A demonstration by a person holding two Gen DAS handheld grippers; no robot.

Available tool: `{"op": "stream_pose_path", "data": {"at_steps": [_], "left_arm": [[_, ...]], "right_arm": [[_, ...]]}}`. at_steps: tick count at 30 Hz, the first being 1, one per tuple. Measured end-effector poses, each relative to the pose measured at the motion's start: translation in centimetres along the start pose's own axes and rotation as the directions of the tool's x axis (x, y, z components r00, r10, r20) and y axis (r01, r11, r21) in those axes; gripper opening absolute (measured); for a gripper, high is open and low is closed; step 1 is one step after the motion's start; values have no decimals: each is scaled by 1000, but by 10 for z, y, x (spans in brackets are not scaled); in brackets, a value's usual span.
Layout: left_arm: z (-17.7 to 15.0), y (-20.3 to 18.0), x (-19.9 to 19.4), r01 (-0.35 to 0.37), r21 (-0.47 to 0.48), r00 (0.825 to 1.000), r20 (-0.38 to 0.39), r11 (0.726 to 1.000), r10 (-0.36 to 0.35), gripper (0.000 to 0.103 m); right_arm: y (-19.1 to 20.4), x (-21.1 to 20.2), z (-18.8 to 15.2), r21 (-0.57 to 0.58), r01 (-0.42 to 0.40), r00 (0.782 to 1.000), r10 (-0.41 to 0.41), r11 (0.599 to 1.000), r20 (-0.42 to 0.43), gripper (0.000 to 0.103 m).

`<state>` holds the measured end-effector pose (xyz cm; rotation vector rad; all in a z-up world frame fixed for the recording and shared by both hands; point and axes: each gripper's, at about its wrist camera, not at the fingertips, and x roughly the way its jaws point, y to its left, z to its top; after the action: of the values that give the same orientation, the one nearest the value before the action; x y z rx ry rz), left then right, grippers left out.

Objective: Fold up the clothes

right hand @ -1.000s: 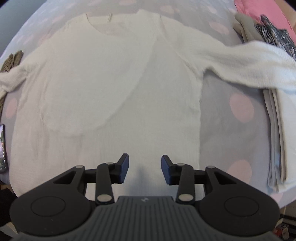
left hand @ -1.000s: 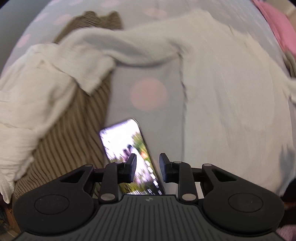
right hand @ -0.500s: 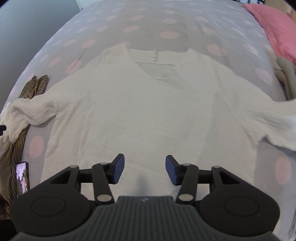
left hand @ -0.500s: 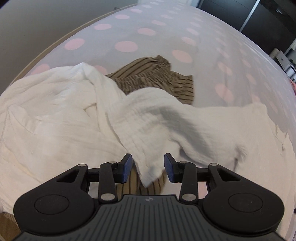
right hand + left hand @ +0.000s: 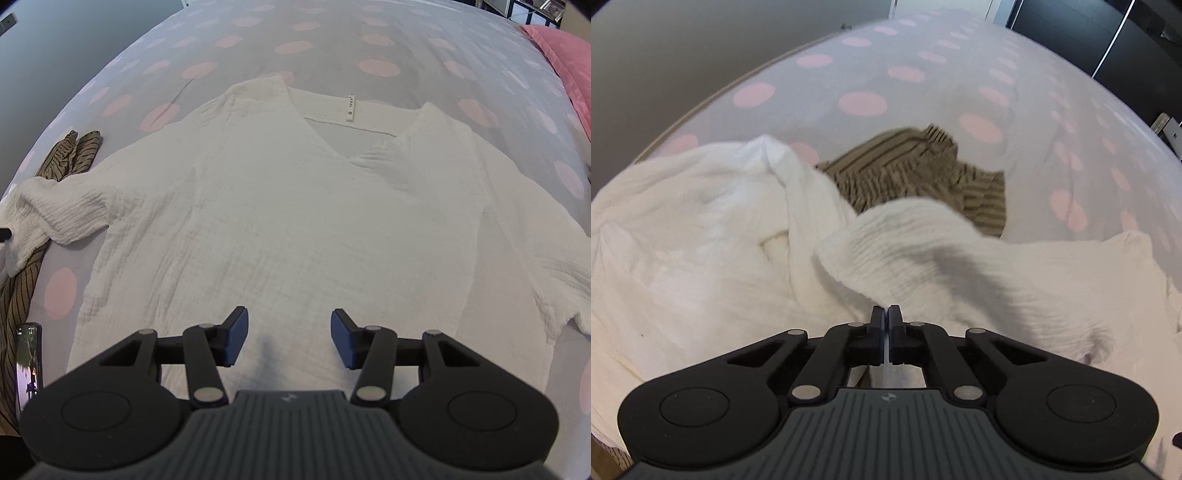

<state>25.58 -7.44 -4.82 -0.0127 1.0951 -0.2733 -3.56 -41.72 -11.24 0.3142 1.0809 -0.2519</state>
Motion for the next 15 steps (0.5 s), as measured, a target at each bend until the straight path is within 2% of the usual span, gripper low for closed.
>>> {"op": "stream_pose_path", "data": {"at_steps": [4,8,12,15], "left_arm": [[4,-34,-27,80,77,996,36,994,-83,0],[9,-68,-53,155,156,984,66,976,-167,0],[13,-102,-80,226,236,964,89,945,-252,0],[10,-134,-92,271,308,947,85,912,-310,0]], "right_arm": [[-7,-2,0,28,10,1000,-10,1000,-7,53],[-14,-5,1,61,27,1000,-27,998,-15,53],[-18,-9,2,88,12,1000,-11,996,-16,53],[-19,-12,3,88,6,1000,-5,996,-13,53]]}}
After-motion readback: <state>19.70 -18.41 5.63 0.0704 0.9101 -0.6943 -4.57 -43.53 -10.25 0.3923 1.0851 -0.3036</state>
